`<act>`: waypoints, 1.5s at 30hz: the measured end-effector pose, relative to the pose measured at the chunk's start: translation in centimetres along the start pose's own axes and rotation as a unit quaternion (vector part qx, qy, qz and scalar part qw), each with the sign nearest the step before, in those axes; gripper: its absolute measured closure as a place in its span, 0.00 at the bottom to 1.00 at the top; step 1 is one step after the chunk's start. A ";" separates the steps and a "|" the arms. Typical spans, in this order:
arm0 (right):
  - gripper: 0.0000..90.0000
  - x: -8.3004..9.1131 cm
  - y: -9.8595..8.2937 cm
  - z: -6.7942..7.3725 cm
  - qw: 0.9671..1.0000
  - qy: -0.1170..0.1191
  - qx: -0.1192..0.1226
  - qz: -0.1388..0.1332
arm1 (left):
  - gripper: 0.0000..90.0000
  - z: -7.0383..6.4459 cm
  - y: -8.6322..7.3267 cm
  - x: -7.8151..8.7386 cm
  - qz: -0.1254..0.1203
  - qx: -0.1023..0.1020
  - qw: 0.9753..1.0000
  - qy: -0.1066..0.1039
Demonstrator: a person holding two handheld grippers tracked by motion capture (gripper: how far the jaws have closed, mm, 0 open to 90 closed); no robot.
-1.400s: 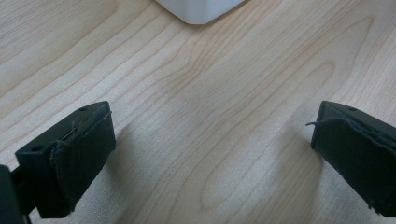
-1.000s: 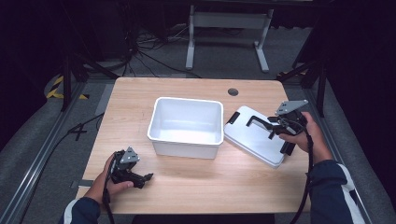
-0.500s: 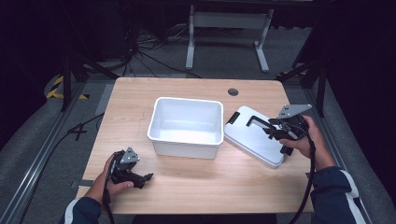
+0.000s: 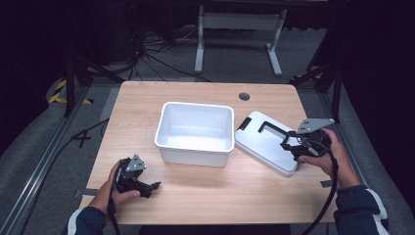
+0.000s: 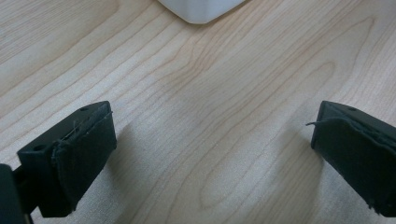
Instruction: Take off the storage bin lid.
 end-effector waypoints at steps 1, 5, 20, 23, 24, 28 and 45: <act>0.49 0.1 -0.2 0.1 1.000 0.000 0.000 0.000 | 0.01 0.0 0.0 0.0 0.000 0.000 1.000 0.000; 0.48 0.5 -1.1 0.4 1.000 -0.005 -0.002 0.001 | 0.01 0.0 0.0 0.0 0.000 0.000 1.000 0.000; 0.45 1.1 -4.4 1.6 1.000 -0.011 -0.013 -0.012 | 0.01 0.0 0.0 0.0 0.000 0.000 1.000 0.000; 0.44 1.1 -5.1 2.1 1.000 -0.004 -0.023 -0.017 | 0.01 0.0 0.0 0.0 0.000 0.000 1.000 0.000; 0.44 1.1 -5.2 2.1 1.000 -0.005 -0.019 -0.022 | 0.01 0.0 0.0 0.0 0.000 0.000 1.000 0.000; 0.44 0.9 -6.2 2.9 0.999 -0.005 -0.026 -0.024 | 0.01 0.0 0.0 0.0 0.000 0.000 1.000 0.000; 0.37 -0.8 -11.7 4.9 0.995 -0.006 -0.098 -0.023 | 0.01 0.0 0.0 0.0 0.000 0.001 1.000 0.000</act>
Point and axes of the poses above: each handheld gripper's, and its own axes: x roughly backward along the jaws, y roughly out of its top, z roughly to its left, the point moved 8 cm from there along -x, roughly forward along the jaws, and after that the axes turned 2 degrees about -z, right-handed, at the moved point
